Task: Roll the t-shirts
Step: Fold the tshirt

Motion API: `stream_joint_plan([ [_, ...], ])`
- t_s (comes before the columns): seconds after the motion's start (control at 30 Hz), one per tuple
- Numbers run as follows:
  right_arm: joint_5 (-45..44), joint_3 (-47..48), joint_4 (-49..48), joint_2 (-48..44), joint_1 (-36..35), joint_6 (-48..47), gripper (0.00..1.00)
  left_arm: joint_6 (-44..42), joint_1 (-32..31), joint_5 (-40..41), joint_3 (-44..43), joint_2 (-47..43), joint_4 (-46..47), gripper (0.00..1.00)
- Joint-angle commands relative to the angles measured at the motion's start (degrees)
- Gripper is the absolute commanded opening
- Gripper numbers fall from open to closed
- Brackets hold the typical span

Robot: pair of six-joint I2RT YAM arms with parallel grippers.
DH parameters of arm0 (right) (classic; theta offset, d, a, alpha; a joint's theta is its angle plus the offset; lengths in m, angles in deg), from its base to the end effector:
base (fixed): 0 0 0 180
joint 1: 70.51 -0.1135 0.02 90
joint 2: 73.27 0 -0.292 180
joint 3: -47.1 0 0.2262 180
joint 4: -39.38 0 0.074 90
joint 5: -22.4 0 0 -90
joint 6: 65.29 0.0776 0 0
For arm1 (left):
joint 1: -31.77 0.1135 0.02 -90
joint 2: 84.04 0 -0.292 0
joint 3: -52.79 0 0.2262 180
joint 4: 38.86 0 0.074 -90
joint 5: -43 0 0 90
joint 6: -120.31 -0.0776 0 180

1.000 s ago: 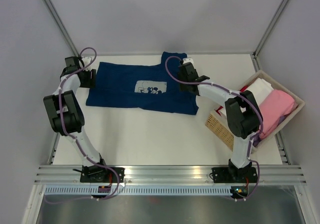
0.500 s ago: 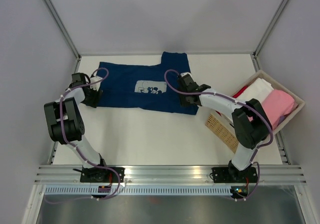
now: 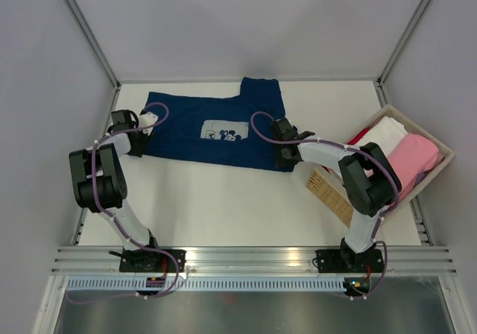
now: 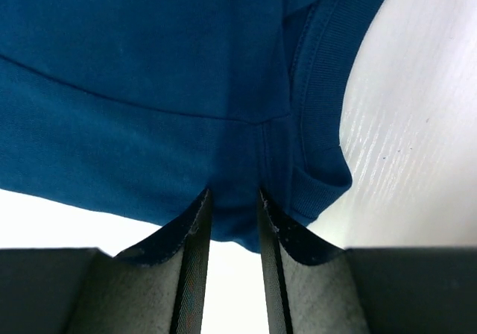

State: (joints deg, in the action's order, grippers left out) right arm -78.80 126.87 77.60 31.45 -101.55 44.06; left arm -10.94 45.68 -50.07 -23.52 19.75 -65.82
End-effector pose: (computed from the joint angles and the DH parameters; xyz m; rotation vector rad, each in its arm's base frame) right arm 0.3223 0.1763 0.1665 -0.2072 2.6292 0.0338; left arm 0.3683 0.0869 0.1695 0.6237 2.4718 0.3179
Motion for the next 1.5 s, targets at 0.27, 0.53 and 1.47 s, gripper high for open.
stream_joint_plan([
  [0.27,2.1,-3.2,2.9,-1.0,-0.2,0.2,0.34,-5.4,1.7,2.5,8.8,-4.5,2.1,0.02],
  [0.53,2.1,-10.1,6.2,-6.8,-5.4,3.1,0.34,-11.4,6.7,2.7,12.6,-14.7,-8.2,0.02],
  [1.47,6.3,6.3,-0.5,-4.2,2.4,2.6,0.61,10.5,-28.6,-12.3,-9.2,-15.3,-27.0,0.63],
])
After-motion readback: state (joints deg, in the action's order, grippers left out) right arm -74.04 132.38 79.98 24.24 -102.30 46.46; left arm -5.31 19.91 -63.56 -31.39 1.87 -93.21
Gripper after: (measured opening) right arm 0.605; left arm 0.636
